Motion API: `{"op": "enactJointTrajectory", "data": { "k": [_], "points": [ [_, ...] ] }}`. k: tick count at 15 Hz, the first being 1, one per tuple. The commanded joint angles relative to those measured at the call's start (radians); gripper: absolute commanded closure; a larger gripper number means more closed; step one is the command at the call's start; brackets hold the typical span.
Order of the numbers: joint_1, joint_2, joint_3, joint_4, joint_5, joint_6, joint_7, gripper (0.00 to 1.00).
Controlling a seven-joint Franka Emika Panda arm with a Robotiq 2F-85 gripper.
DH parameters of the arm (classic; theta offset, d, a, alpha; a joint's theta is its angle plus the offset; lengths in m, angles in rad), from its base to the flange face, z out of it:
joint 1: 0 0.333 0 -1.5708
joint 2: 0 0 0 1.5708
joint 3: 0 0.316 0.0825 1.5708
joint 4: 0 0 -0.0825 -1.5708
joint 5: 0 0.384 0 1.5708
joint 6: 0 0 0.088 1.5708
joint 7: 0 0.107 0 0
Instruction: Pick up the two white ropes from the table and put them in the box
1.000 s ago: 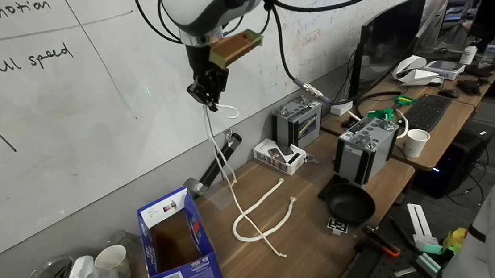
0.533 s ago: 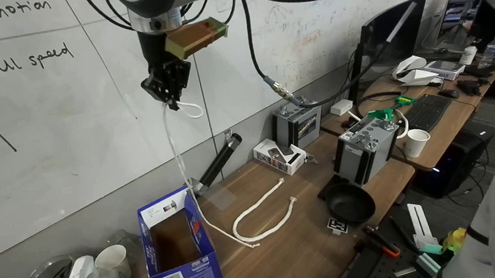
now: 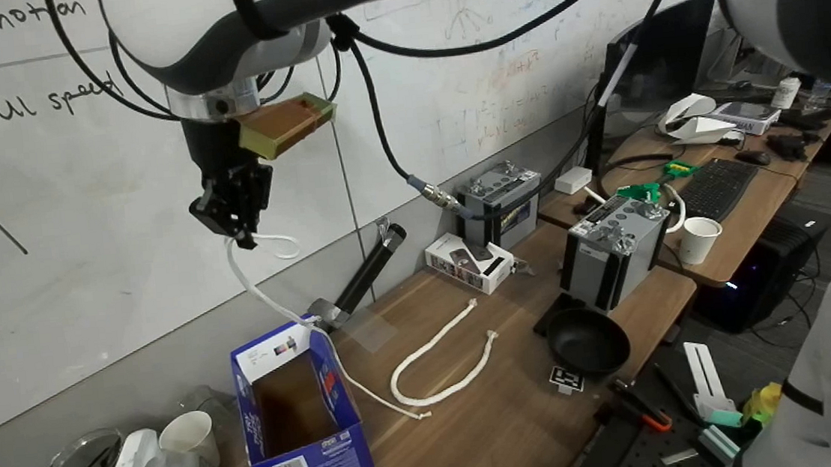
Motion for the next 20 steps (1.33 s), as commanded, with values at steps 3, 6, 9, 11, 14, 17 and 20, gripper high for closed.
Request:
{"op": "enactJointTrajectory", "data": {
  "k": [3, 6, 9, 11, 14, 17, 20],
  "points": [
    [0.002, 0.086, 0.044, 0.031, 0.131, 0.040, -0.186, 0.97],
    [-0.001, 0.135, 0.065, 0.026, 0.182, 0.051, -0.250, 0.97],
    [-0.006, 0.191, 0.083, 0.015, 0.234, 0.069, -0.307, 0.97],
    [-0.005, 0.236, 0.090, 0.015, 0.256, 0.080, -0.329, 0.97],
    [-0.008, 0.298, 0.099, 0.021, 0.279, 0.092, -0.355, 0.97],
    [-0.015, 0.354, 0.102, 0.037, 0.288, 0.087, -0.371, 0.97],
    [-0.021, 0.388, 0.103, 0.040, 0.291, 0.094, -0.375, 0.97]
  ]
}}
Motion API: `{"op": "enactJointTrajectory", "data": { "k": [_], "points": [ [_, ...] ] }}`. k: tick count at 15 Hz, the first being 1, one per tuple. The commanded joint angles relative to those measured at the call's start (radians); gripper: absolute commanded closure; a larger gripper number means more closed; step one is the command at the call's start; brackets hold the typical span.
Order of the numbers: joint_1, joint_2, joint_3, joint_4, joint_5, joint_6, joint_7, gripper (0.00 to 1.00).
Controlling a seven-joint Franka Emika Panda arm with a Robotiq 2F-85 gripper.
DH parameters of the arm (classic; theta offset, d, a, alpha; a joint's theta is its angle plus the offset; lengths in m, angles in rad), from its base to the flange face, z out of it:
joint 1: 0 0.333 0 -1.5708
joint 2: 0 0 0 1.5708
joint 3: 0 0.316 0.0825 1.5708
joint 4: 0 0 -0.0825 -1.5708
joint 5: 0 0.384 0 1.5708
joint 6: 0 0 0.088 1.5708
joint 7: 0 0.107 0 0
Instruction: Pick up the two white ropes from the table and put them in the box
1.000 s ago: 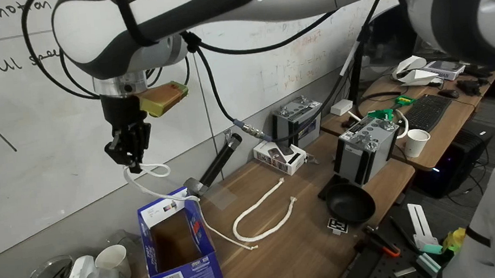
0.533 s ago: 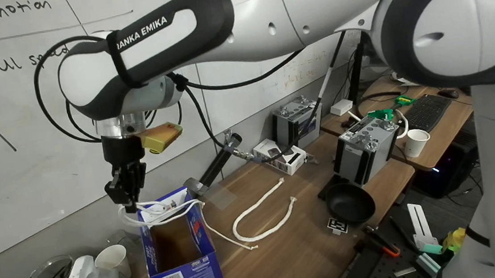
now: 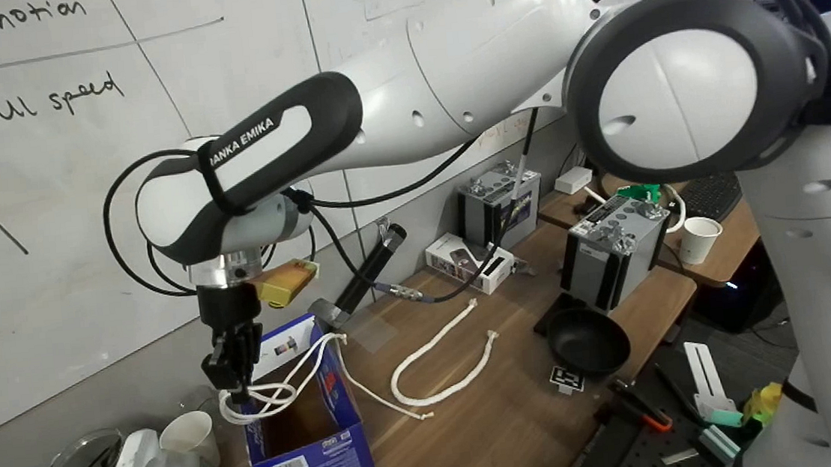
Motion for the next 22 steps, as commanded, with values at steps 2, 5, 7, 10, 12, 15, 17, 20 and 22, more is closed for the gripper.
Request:
{"op": "enactJointTrajectory", "data": {
  "k": [2, 5, 7, 10, 12, 15, 17, 20, 22],
  "points": [
    [-0.026, 0.054, 0.023, 0.041, 0.027, 0.001, -0.026, 0.97],
    [-0.034, 0.072, 0.025, 0.043, 0.029, 0.003, -0.029, 0.97],
    [-0.038, 0.081, 0.026, 0.045, 0.031, 0.003, -0.032, 0.97],
    [-0.044, 0.090, 0.029, 0.049, 0.030, 0.002, -0.035, 0.97],
    [-0.046, 0.090, 0.029, 0.051, 0.029, -0.004, -0.030, 0.67],
    [-0.050, 0.090, 0.030, 0.051, 0.029, -0.006, -0.031, 0.44],
    [-0.050, 0.082, 0.027, 0.045, 0.026, -0.004, -0.025, 0.30],
    [-0.052, 0.032, 0.008, 0.001, 0.009, 0.013, 0.008, 0.06],
    [-0.058, -0.008, -0.006, -0.037, -0.001, 0.027, 0.028, 0.00]
  ]
}}
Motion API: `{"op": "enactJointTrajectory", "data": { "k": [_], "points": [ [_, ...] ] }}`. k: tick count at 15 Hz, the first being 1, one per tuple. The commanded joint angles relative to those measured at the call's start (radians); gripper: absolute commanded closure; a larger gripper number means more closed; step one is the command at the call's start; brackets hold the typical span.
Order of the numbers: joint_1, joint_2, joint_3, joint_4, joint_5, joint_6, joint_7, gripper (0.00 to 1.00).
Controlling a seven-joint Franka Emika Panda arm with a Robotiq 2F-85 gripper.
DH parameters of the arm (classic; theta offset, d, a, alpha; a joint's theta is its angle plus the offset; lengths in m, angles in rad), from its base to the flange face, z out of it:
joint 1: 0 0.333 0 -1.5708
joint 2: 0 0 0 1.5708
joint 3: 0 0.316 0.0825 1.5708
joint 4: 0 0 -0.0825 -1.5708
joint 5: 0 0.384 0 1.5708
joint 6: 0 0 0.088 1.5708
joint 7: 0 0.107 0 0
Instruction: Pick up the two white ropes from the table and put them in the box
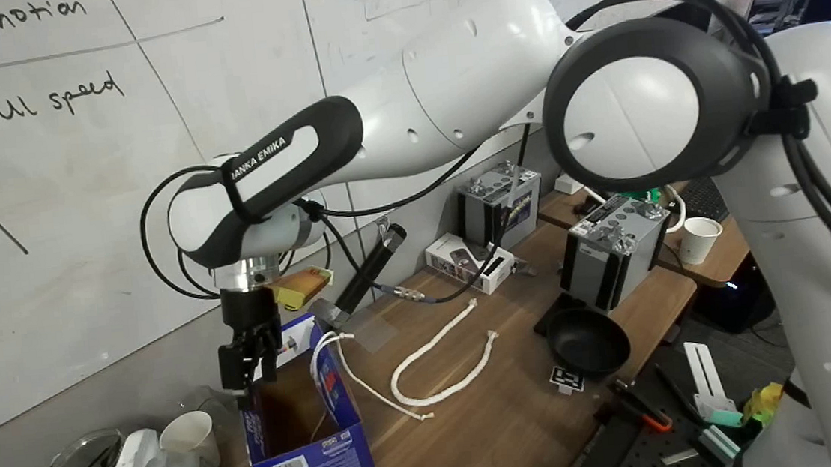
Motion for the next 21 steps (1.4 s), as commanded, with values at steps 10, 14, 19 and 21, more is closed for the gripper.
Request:
{"op": "enactJointTrajectory", "data": {
  "k": [10, 14, 19, 21],
  "points": [
    [-0.060, -0.391, -0.105, -0.459, -0.030, 0.210, 0.174, 0.00],
    [-0.040, -0.446, -0.127, -0.606, -0.086, 0.298, 0.290, 0.00],
    [-0.035, -0.454, -0.136, -0.725, -0.163, 0.368, 0.416, 0.00],
    [-0.031, -0.454, -0.143, -0.761, -0.205, 0.403, 0.454, 0.00]
  ]
}}
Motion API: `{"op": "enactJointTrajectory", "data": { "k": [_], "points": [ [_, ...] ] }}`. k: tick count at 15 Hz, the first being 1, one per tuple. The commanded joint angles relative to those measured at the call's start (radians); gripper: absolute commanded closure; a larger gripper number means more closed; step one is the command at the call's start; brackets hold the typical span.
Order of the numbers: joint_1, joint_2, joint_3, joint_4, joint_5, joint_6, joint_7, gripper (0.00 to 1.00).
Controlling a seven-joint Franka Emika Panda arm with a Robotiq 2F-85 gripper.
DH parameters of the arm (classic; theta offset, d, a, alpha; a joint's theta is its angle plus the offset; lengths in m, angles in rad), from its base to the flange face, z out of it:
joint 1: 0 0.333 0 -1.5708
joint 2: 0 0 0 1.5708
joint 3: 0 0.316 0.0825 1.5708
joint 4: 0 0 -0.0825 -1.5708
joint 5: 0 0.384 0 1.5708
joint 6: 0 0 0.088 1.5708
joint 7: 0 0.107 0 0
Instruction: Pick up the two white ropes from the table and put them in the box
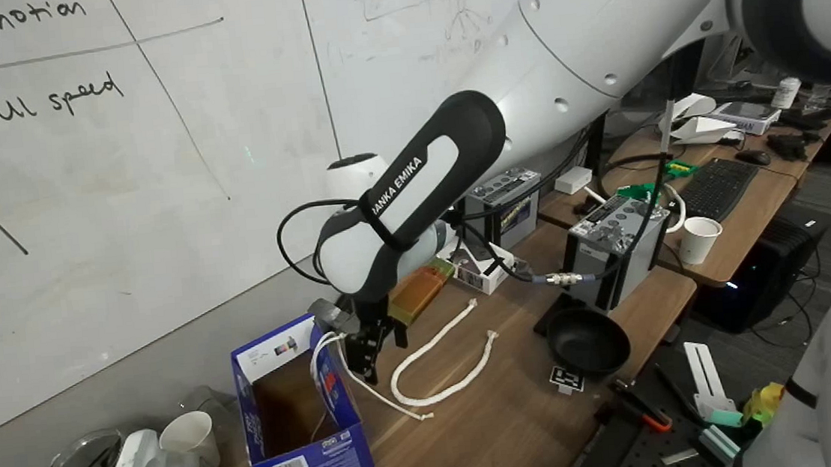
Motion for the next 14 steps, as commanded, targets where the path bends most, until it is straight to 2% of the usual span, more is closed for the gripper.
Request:
{"op": "enactJointTrajectory", "data": {
  "k": [1, 7, 14],
  "points": [
    [0.026, -0.031, -0.030, -0.082, -0.083, 0.076, 0.087, 0.00],
    [0.016, 0.048, -0.058, -0.101, -0.173, 0.158, 0.119, 0.00],
    [0.029, 0.225, -0.105, -0.033, -0.264, 0.289, 0.121, 0.00]
  ]
}}
